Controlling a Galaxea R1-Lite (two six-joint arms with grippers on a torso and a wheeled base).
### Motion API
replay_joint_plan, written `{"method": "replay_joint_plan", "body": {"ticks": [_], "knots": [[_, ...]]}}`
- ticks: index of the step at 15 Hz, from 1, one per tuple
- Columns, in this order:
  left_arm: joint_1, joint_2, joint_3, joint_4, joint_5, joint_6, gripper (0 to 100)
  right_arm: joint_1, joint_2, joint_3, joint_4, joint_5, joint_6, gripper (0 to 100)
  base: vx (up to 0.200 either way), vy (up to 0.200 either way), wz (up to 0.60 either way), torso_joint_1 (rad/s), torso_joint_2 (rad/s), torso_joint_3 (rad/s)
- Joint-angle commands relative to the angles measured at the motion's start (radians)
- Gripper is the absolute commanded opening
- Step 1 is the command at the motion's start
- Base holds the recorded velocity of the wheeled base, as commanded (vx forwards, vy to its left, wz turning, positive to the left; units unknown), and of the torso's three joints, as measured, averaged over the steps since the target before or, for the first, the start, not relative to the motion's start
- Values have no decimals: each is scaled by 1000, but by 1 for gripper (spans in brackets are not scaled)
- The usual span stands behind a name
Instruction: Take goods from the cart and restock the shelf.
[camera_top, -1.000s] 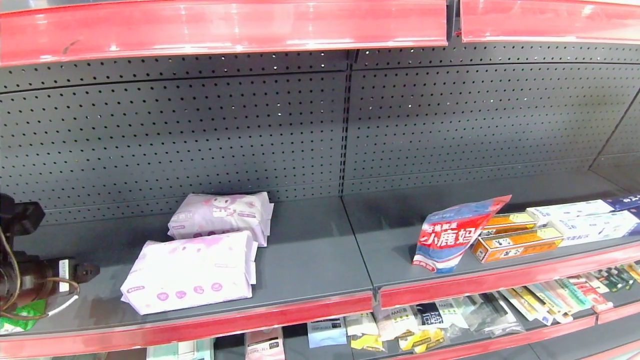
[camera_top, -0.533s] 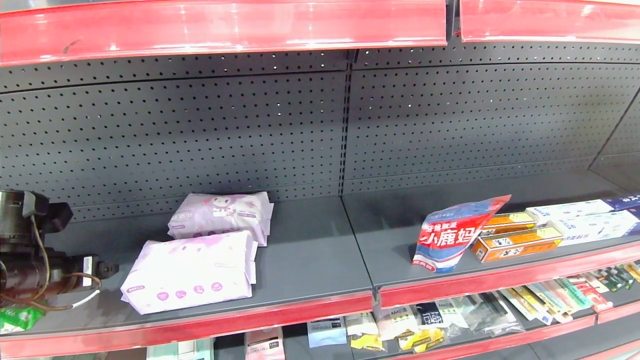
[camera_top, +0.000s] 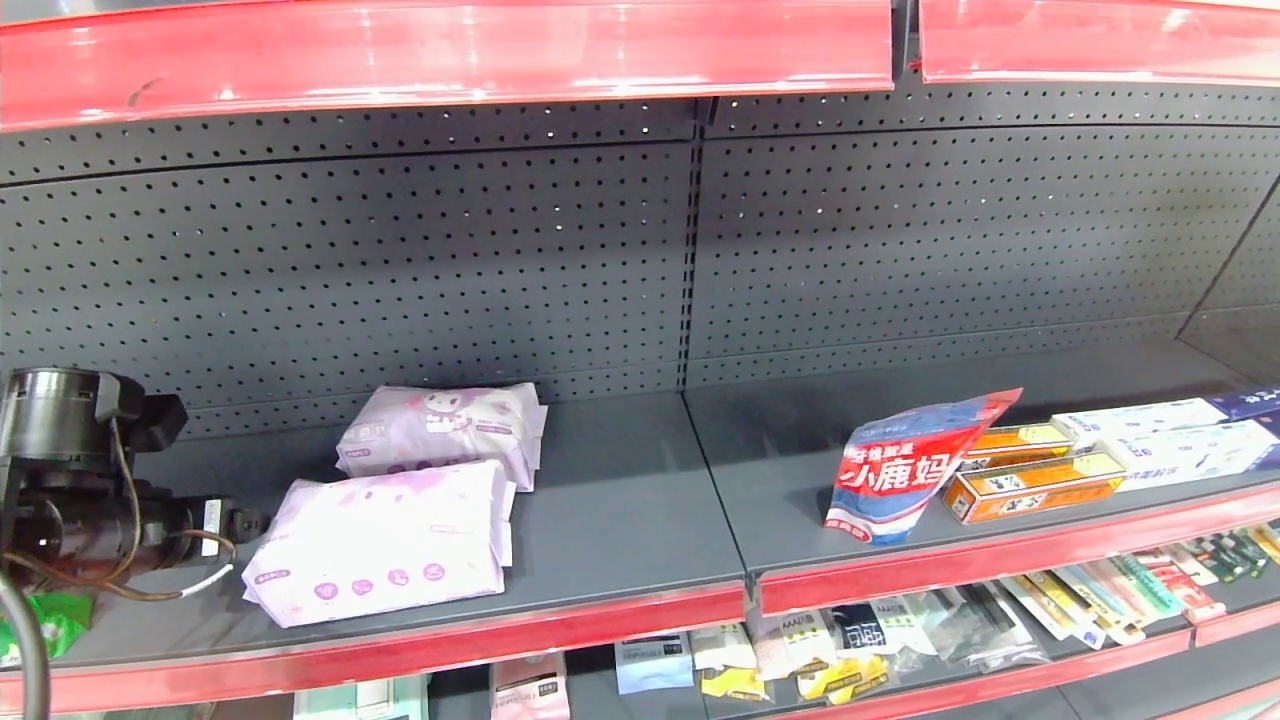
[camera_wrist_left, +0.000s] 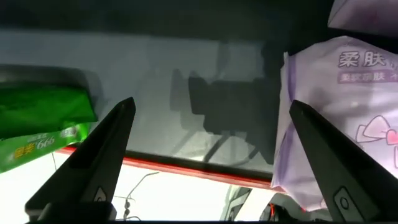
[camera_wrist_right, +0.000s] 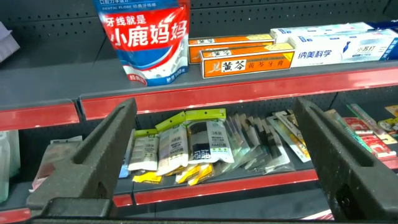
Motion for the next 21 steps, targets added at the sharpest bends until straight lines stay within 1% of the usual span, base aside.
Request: {"method": "replay_joint_plan", "body": {"ticks": [1, 4, 13, 15, 21], "knots": [[-5, 13, 1, -18, -1, -1, 100, 0, 1, 0, 0, 0, -2, 100, 0, 0, 0, 0, 0, 0], [-20, 27, -1, -47, -1, 0, 100, 0, 1, 0, 0, 0, 0, 100, 0, 0, 0, 0, 0, 0], [-57, 42, -18, -50, 1, -1, 100, 0, 1, 0, 0, 0, 0, 100, 0, 0, 0, 0, 0, 0], [-77, 43, -16, -50, 1, -1, 100, 0, 1, 0, 0, 0, 0, 100, 0, 0, 0, 0, 0, 0], [-89, 40, -15, -51, 1, -1, 100, 0, 1, 0, 0, 0, 0, 100, 0, 0, 0, 0, 0, 0]]}}
